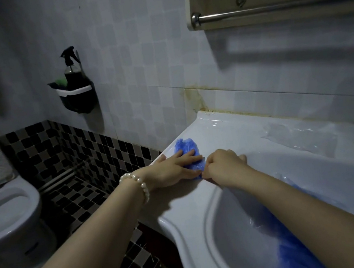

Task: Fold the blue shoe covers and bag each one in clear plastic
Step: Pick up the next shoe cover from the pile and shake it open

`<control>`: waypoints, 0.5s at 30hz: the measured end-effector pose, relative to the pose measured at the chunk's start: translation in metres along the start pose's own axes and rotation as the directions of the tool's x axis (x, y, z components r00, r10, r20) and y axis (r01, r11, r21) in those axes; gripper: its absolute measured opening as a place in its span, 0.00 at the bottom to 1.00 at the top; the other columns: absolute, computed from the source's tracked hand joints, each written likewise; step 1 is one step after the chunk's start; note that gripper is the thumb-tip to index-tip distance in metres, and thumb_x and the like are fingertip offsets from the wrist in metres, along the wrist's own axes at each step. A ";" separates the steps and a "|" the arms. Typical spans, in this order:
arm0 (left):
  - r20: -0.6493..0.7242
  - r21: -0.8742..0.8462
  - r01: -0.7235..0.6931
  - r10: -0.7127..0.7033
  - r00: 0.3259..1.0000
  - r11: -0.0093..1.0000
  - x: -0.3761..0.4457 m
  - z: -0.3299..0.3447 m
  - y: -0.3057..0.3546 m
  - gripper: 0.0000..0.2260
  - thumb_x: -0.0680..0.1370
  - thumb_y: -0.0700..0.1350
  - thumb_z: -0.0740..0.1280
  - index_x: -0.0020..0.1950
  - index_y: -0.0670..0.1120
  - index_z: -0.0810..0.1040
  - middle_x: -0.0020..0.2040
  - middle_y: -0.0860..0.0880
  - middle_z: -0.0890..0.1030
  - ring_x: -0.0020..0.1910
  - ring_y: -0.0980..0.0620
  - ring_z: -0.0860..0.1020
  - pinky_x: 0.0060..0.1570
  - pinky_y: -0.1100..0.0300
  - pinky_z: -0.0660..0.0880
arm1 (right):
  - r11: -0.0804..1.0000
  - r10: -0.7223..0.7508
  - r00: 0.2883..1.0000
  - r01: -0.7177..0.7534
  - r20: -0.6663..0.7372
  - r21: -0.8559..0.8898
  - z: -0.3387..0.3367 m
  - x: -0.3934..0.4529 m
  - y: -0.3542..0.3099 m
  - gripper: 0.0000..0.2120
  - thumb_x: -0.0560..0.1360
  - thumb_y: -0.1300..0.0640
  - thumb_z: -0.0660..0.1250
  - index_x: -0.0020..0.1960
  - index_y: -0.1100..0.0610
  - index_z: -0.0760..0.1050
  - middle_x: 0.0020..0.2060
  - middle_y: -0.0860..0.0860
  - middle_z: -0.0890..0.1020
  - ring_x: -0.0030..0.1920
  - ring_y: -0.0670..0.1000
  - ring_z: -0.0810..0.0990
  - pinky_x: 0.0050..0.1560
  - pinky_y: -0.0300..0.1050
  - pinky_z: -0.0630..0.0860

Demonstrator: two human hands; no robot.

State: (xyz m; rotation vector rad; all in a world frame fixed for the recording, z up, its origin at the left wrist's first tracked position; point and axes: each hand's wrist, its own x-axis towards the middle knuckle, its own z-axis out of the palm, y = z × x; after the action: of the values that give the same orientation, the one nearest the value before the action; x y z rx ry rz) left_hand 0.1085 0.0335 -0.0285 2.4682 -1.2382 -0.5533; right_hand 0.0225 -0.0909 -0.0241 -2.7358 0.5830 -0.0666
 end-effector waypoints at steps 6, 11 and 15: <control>-0.020 0.074 -0.001 0.002 1.000 0.997 0.001 0.000 0.000 0.22 0.82 0.52 0.57 0.74 0.62 0.55 0.77 0.62 0.50 0.76 0.57 0.41 0.73 0.52 0.40 | 0.943 -0.087 0.991 0.116 -0.106 0.312 0.004 -0.004 0.012 0.07 0.69 0.55 0.72 0.35 0.49 0.75 0.36 0.48 0.77 0.42 0.51 0.77 0.50 0.47 0.71; -0.013 0.066 -0.007 0.008 1.000 0.998 0.000 -0.001 0.001 0.23 0.81 0.53 0.58 0.74 0.63 0.56 0.77 0.61 0.49 0.76 0.56 0.42 0.73 0.51 0.41 | 0.733 -0.260 0.940 0.340 -0.219 0.589 0.013 -0.015 0.037 0.08 0.65 0.63 0.77 0.44 0.63 0.83 0.38 0.47 0.74 0.36 0.37 0.76 0.38 0.25 0.69; -0.088 -0.009 0.049 -0.050 0.995 0.999 0.001 0.001 -0.001 0.27 0.79 0.53 0.62 0.75 0.63 0.54 0.75 0.52 0.59 0.75 0.50 0.53 0.72 0.57 0.49 | 0.875 -0.271 0.934 0.340 -0.233 0.345 0.010 -0.001 0.030 0.03 0.70 0.55 0.73 0.38 0.51 0.81 0.41 0.47 0.73 0.46 0.47 0.74 0.49 0.42 0.69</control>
State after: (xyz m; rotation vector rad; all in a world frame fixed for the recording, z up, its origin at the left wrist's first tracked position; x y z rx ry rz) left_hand 0.1100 0.0331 -0.0300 2.4954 -1.1427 -0.4551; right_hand 0.0109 -0.1126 -0.0435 -2.4236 0.1464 -0.4579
